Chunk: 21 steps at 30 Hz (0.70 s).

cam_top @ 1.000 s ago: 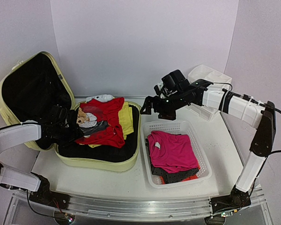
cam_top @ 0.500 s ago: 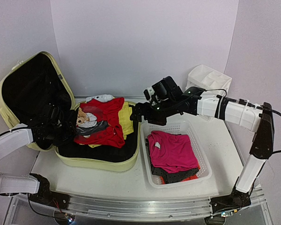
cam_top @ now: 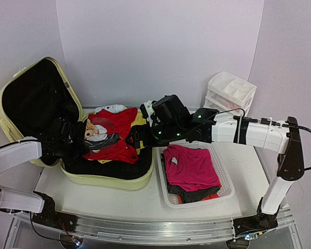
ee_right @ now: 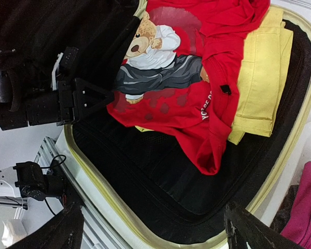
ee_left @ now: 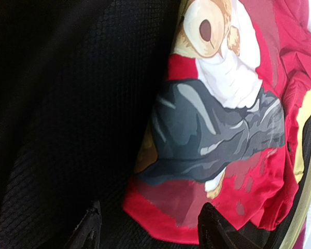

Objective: Open, take out, and arrange the luggage
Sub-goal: Pick up the clothes from the opened luggage.

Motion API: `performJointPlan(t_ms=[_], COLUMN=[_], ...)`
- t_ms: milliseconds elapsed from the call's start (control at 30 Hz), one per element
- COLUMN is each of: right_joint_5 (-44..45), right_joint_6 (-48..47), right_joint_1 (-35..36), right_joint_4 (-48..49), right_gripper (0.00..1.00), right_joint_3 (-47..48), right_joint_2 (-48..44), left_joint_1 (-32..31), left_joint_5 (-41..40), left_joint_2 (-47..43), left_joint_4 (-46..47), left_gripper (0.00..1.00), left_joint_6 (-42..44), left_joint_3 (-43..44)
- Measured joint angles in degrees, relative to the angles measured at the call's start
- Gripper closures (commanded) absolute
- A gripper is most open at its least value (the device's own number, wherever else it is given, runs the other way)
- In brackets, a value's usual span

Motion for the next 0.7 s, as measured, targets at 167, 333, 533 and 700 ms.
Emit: performJointPlan(t_ms=[167, 333, 533, 700], right_joint_5=[0.09, 0.07, 0.02, 1.33], right_joint_6=[-0.26, -0.17, 0.59, 4.31], right_joint_1=[-0.57, -0.85, -0.85, -0.85], right_joint_4=[0.74, 1.18, 0.42, -2.69], right_gripper=[0.06, 0.06, 0.07, 0.08], right_joint_3=[0.11, 0.68, 2.14, 13.0], right_joint_2=[0.81, 2.97, 5.27, 12.72], left_joint_1=[0.0, 0.0, 0.07, 0.04], left_joint_5=[0.28, 0.28, 0.22, -0.26], left_joint_2=[2.49, 4.33, 5.66, 4.0], left_joint_4=[2.75, 5.18, 6.8, 7.02], left_gripper=[0.45, 0.57, 0.96, 1.0], left_joint_6=[-1.11, -1.97, -1.51, -0.44], left_joint_3=[0.0, 0.0, 0.0, 0.0])
